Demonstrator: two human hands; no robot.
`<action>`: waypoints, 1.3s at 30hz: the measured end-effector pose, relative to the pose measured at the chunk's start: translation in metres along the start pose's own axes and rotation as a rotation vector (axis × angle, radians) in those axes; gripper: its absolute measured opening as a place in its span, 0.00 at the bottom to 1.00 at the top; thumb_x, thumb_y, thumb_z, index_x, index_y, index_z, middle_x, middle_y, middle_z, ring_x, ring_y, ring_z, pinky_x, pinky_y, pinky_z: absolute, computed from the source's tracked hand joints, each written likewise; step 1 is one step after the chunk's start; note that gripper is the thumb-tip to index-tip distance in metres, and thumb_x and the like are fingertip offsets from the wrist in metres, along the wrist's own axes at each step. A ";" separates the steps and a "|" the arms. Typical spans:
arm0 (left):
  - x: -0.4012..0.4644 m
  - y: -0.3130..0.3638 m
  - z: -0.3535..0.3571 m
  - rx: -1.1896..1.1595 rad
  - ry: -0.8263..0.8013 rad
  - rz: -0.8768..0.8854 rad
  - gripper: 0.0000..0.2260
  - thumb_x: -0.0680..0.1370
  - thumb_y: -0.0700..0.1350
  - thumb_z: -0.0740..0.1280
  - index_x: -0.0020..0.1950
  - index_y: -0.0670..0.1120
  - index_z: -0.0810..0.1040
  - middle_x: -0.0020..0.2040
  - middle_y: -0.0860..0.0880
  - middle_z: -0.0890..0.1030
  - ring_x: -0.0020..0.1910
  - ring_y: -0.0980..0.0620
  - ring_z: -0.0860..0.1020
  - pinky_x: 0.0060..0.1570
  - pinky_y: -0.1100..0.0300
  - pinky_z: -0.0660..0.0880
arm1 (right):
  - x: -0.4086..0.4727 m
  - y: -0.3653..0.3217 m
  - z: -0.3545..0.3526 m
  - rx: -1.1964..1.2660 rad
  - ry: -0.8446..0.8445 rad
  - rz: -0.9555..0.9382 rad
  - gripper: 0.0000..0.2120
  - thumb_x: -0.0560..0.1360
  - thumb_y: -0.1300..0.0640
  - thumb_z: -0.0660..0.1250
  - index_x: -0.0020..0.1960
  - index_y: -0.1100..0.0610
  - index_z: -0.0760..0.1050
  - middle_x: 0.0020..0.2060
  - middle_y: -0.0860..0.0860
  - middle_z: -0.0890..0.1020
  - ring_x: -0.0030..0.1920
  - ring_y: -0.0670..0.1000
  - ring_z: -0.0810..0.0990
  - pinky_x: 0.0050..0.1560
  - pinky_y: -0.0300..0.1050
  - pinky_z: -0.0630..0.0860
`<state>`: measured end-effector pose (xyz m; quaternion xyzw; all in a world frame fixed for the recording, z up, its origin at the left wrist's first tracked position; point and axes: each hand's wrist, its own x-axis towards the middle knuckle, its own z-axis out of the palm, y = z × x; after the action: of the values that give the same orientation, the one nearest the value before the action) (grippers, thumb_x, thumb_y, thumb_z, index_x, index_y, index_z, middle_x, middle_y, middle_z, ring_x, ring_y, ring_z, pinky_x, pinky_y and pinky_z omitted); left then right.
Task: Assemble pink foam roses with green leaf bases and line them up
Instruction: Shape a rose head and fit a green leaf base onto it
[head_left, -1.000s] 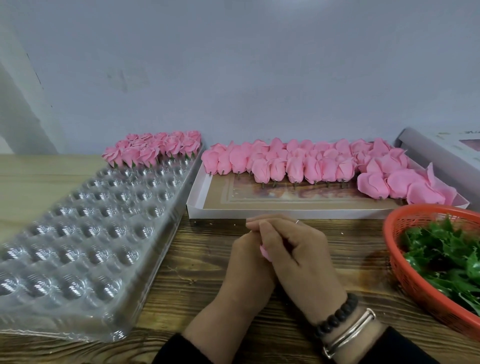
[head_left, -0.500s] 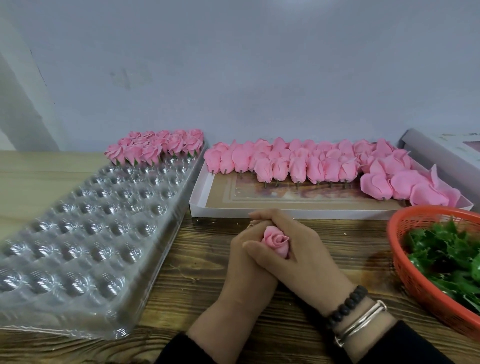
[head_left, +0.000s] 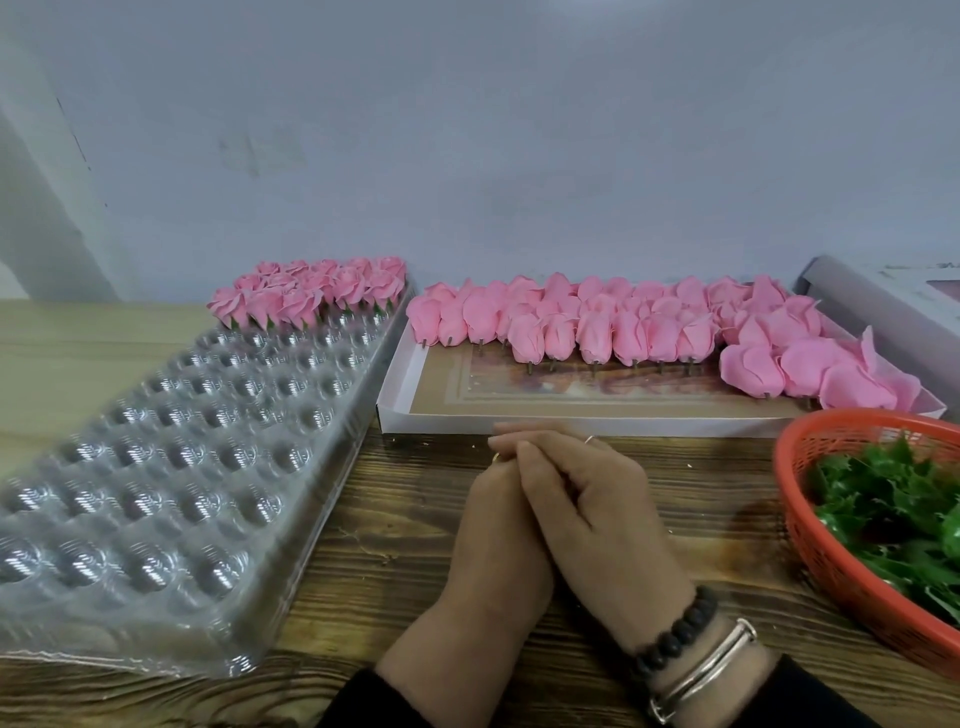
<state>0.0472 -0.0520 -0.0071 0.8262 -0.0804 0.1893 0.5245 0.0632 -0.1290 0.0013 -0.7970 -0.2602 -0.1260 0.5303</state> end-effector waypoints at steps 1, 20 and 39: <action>-0.002 0.002 0.001 -0.026 -0.017 -0.016 0.11 0.74 0.33 0.60 0.39 0.44 0.80 0.36 0.53 0.81 0.37 0.62 0.78 0.43 0.67 0.74 | 0.001 0.000 -0.001 -0.050 -0.013 -0.013 0.18 0.74 0.48 0.54 0.49 0.50 0.81 0.49 0.39 0.81 0.55 0.40 0.76 0.59 0.32 0.68; 0.003 0.003 -0.011 -0.234 -0.106 -0.018 0.10 0.73 0.33 0.68 0.42 0.49 0.80 0.35 0.56 0.82 0.39 0.62 0.81 0.38 0.71 0.74 | 0.006 0.007 -0.025 -0.092 -0.272 -0.006 0.27 0.63 0.33 0.60 0.61 0.37 0.67 0.56 0.37 0.77 0.58 0.37 0.72 0.63 0.42 0.69; 0.000 -0.003 -0.001 -0.417 -0.020 0.047 0.11 0.71 0.28 0.68 0.41 0.44 0.79 0.39 0.44 0.82 0.40 0.50 0.80 0.39 0.58 0.78 | 0.010 0.000 -0.025 -0.167 -0.312 0.110 0.32 0.60 0.26 0.54 0.59 0.39 0.70 0.47 0.40 0.80 0.51 0.41 0.77 0.54 0.44 0.75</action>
<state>0.0482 -0.0500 -0.0092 0.6994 -0.1422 0.1723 0.6789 0.0736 -0.1485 0.0162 -0.8611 -0.2841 0.0074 0.4217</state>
